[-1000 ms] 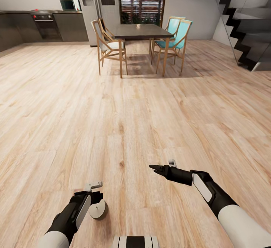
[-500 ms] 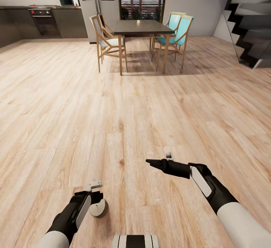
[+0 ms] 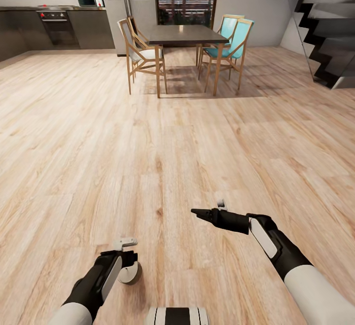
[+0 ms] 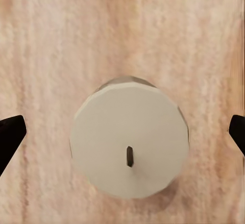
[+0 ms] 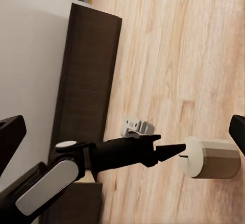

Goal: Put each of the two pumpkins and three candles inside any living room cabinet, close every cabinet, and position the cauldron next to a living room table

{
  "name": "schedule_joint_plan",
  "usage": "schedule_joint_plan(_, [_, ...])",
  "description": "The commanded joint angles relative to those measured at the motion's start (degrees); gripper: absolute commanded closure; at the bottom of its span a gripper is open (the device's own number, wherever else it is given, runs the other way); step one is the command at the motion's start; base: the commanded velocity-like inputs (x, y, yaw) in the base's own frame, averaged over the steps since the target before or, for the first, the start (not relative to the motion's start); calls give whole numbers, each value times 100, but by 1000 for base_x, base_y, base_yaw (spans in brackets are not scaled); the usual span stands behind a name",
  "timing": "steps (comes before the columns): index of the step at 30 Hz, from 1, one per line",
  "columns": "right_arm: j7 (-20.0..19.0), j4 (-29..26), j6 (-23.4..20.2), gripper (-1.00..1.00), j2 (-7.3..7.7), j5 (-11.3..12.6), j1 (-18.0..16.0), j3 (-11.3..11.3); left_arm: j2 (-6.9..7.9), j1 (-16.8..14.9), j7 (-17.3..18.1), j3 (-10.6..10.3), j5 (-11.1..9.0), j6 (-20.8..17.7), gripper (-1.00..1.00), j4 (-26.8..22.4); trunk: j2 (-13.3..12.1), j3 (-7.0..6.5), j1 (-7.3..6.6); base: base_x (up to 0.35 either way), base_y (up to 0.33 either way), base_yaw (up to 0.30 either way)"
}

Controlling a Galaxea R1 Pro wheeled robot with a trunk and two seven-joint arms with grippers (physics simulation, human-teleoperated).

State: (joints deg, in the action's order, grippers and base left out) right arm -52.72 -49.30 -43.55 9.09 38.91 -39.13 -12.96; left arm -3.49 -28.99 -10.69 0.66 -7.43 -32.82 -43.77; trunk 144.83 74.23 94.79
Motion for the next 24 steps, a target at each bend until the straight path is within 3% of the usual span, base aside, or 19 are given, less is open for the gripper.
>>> schedule_joint_plan(1, [7, -1, -31, -100, 5, 38, -3, -14, -1, -1, -39, -27, -62, -23, -100, -9, 2, 4, -1, 0, 0, 0])
schedule_joint_plan(11, [8, -1, -29, -100, 5, 38, -3, -15, 17, -1, -18, -158, -82, -31, -100, -9, 12, 182, 20, 0, 0, 0])
schedule_joint_plan(24, [15, -1, -22, -100, 5, 29, -2, -18, 31, -1, 143, -171, -67, -20, -100, -10, 12, 182, 20, 0, 0, 0])
